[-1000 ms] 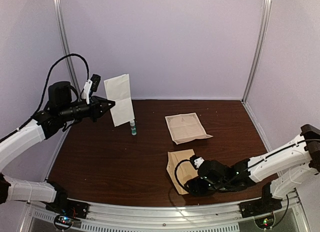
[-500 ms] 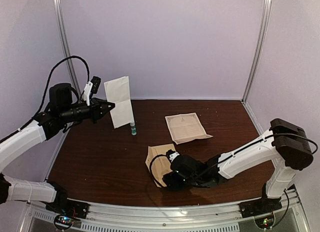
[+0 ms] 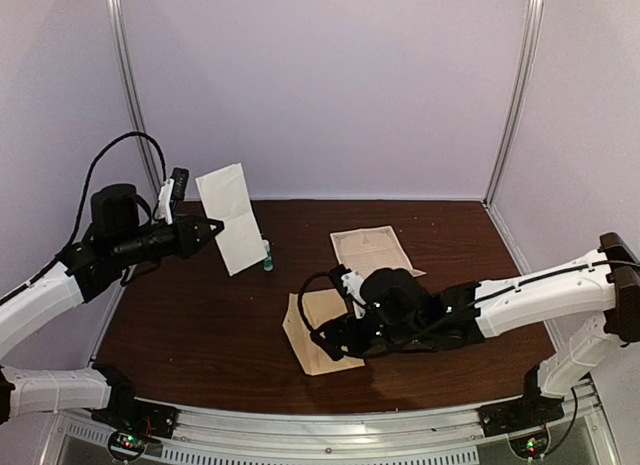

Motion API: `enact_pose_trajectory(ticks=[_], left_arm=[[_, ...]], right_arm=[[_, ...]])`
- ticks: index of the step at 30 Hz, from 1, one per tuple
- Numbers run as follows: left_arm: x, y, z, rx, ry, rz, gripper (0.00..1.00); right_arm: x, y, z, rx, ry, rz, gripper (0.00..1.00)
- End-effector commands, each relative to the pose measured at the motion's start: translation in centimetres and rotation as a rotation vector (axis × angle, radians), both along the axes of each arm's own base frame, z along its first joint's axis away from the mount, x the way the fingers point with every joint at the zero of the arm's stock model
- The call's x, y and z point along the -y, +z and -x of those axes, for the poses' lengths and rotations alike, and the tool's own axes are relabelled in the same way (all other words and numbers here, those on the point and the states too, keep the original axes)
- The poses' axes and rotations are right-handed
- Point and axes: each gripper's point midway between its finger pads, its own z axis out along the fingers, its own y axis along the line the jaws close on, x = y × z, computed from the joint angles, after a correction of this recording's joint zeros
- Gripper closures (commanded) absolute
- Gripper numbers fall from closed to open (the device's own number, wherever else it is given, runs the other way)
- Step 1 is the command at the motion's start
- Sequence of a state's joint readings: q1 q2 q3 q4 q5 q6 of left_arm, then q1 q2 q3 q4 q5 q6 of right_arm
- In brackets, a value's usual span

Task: Place the letter into the envelope and seal it
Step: Move the envelope to the center of the board, then place the letter in the envelope.

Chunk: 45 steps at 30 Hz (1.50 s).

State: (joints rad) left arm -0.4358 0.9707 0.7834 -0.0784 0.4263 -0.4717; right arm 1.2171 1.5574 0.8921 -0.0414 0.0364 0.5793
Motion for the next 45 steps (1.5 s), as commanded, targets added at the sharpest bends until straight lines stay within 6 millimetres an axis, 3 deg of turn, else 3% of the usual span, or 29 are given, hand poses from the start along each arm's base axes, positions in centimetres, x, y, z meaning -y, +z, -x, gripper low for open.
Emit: enact_pose_trajectory(ticks=[1,5,9,16,19,22,28,35,45], left_arm=[[0.1,-0.6,1.1,-0.127,0.126,0.113,1.00],[3.0,-1.9,3.1,-0.258,0.122,0.154,1.00],[6.4,-5.1,5.3,-0.468,0.086,0.119,1.00],[10.6,-9.2,9.4,-0.625,0.040,0.051,1.00],[10.9,-12.1,10.4,-0.713,0.055,0.014,1.00],[10.9,-13.6,10.9,-0.759,0.065,0.008,1.00],[10.9,-14.3,10.3,-0.751,0.092,-0.013,1.00],[10.4,-16.8,9.4,-0.798,0.092,-0.046,1.00],[10.5,-17.9,7.5,-0.826,0.072,-0.047,1.00]], right_arm=[[2.7,3.2,-1.3,0.023,-0.055,-0.081,0.06],[5.3,4.9,-2.5,0.038,-0.115,-0.132,0.05],[7.3,5.9,-2.7,0.044,-0.149,-0.179,0.05],[8.7,5.2,-1.8,0.006,-0.172,-0.250,0.05],[8.5,4.4,-1.4,-0.035,-0.170,-0.272,0.06],[8.4,3.8,-1.2,-0.053,-0.169,-0.276,0.07],[8.2,3.0,-1.1,-0.064,-0.165,-0.268,0.08],[7.9,2.1,-1.4,-0.071,-0.167,-0.245,0.09],[7.2,0.9,-1.9,-0.091,-0.185,-0.214,0.13]])
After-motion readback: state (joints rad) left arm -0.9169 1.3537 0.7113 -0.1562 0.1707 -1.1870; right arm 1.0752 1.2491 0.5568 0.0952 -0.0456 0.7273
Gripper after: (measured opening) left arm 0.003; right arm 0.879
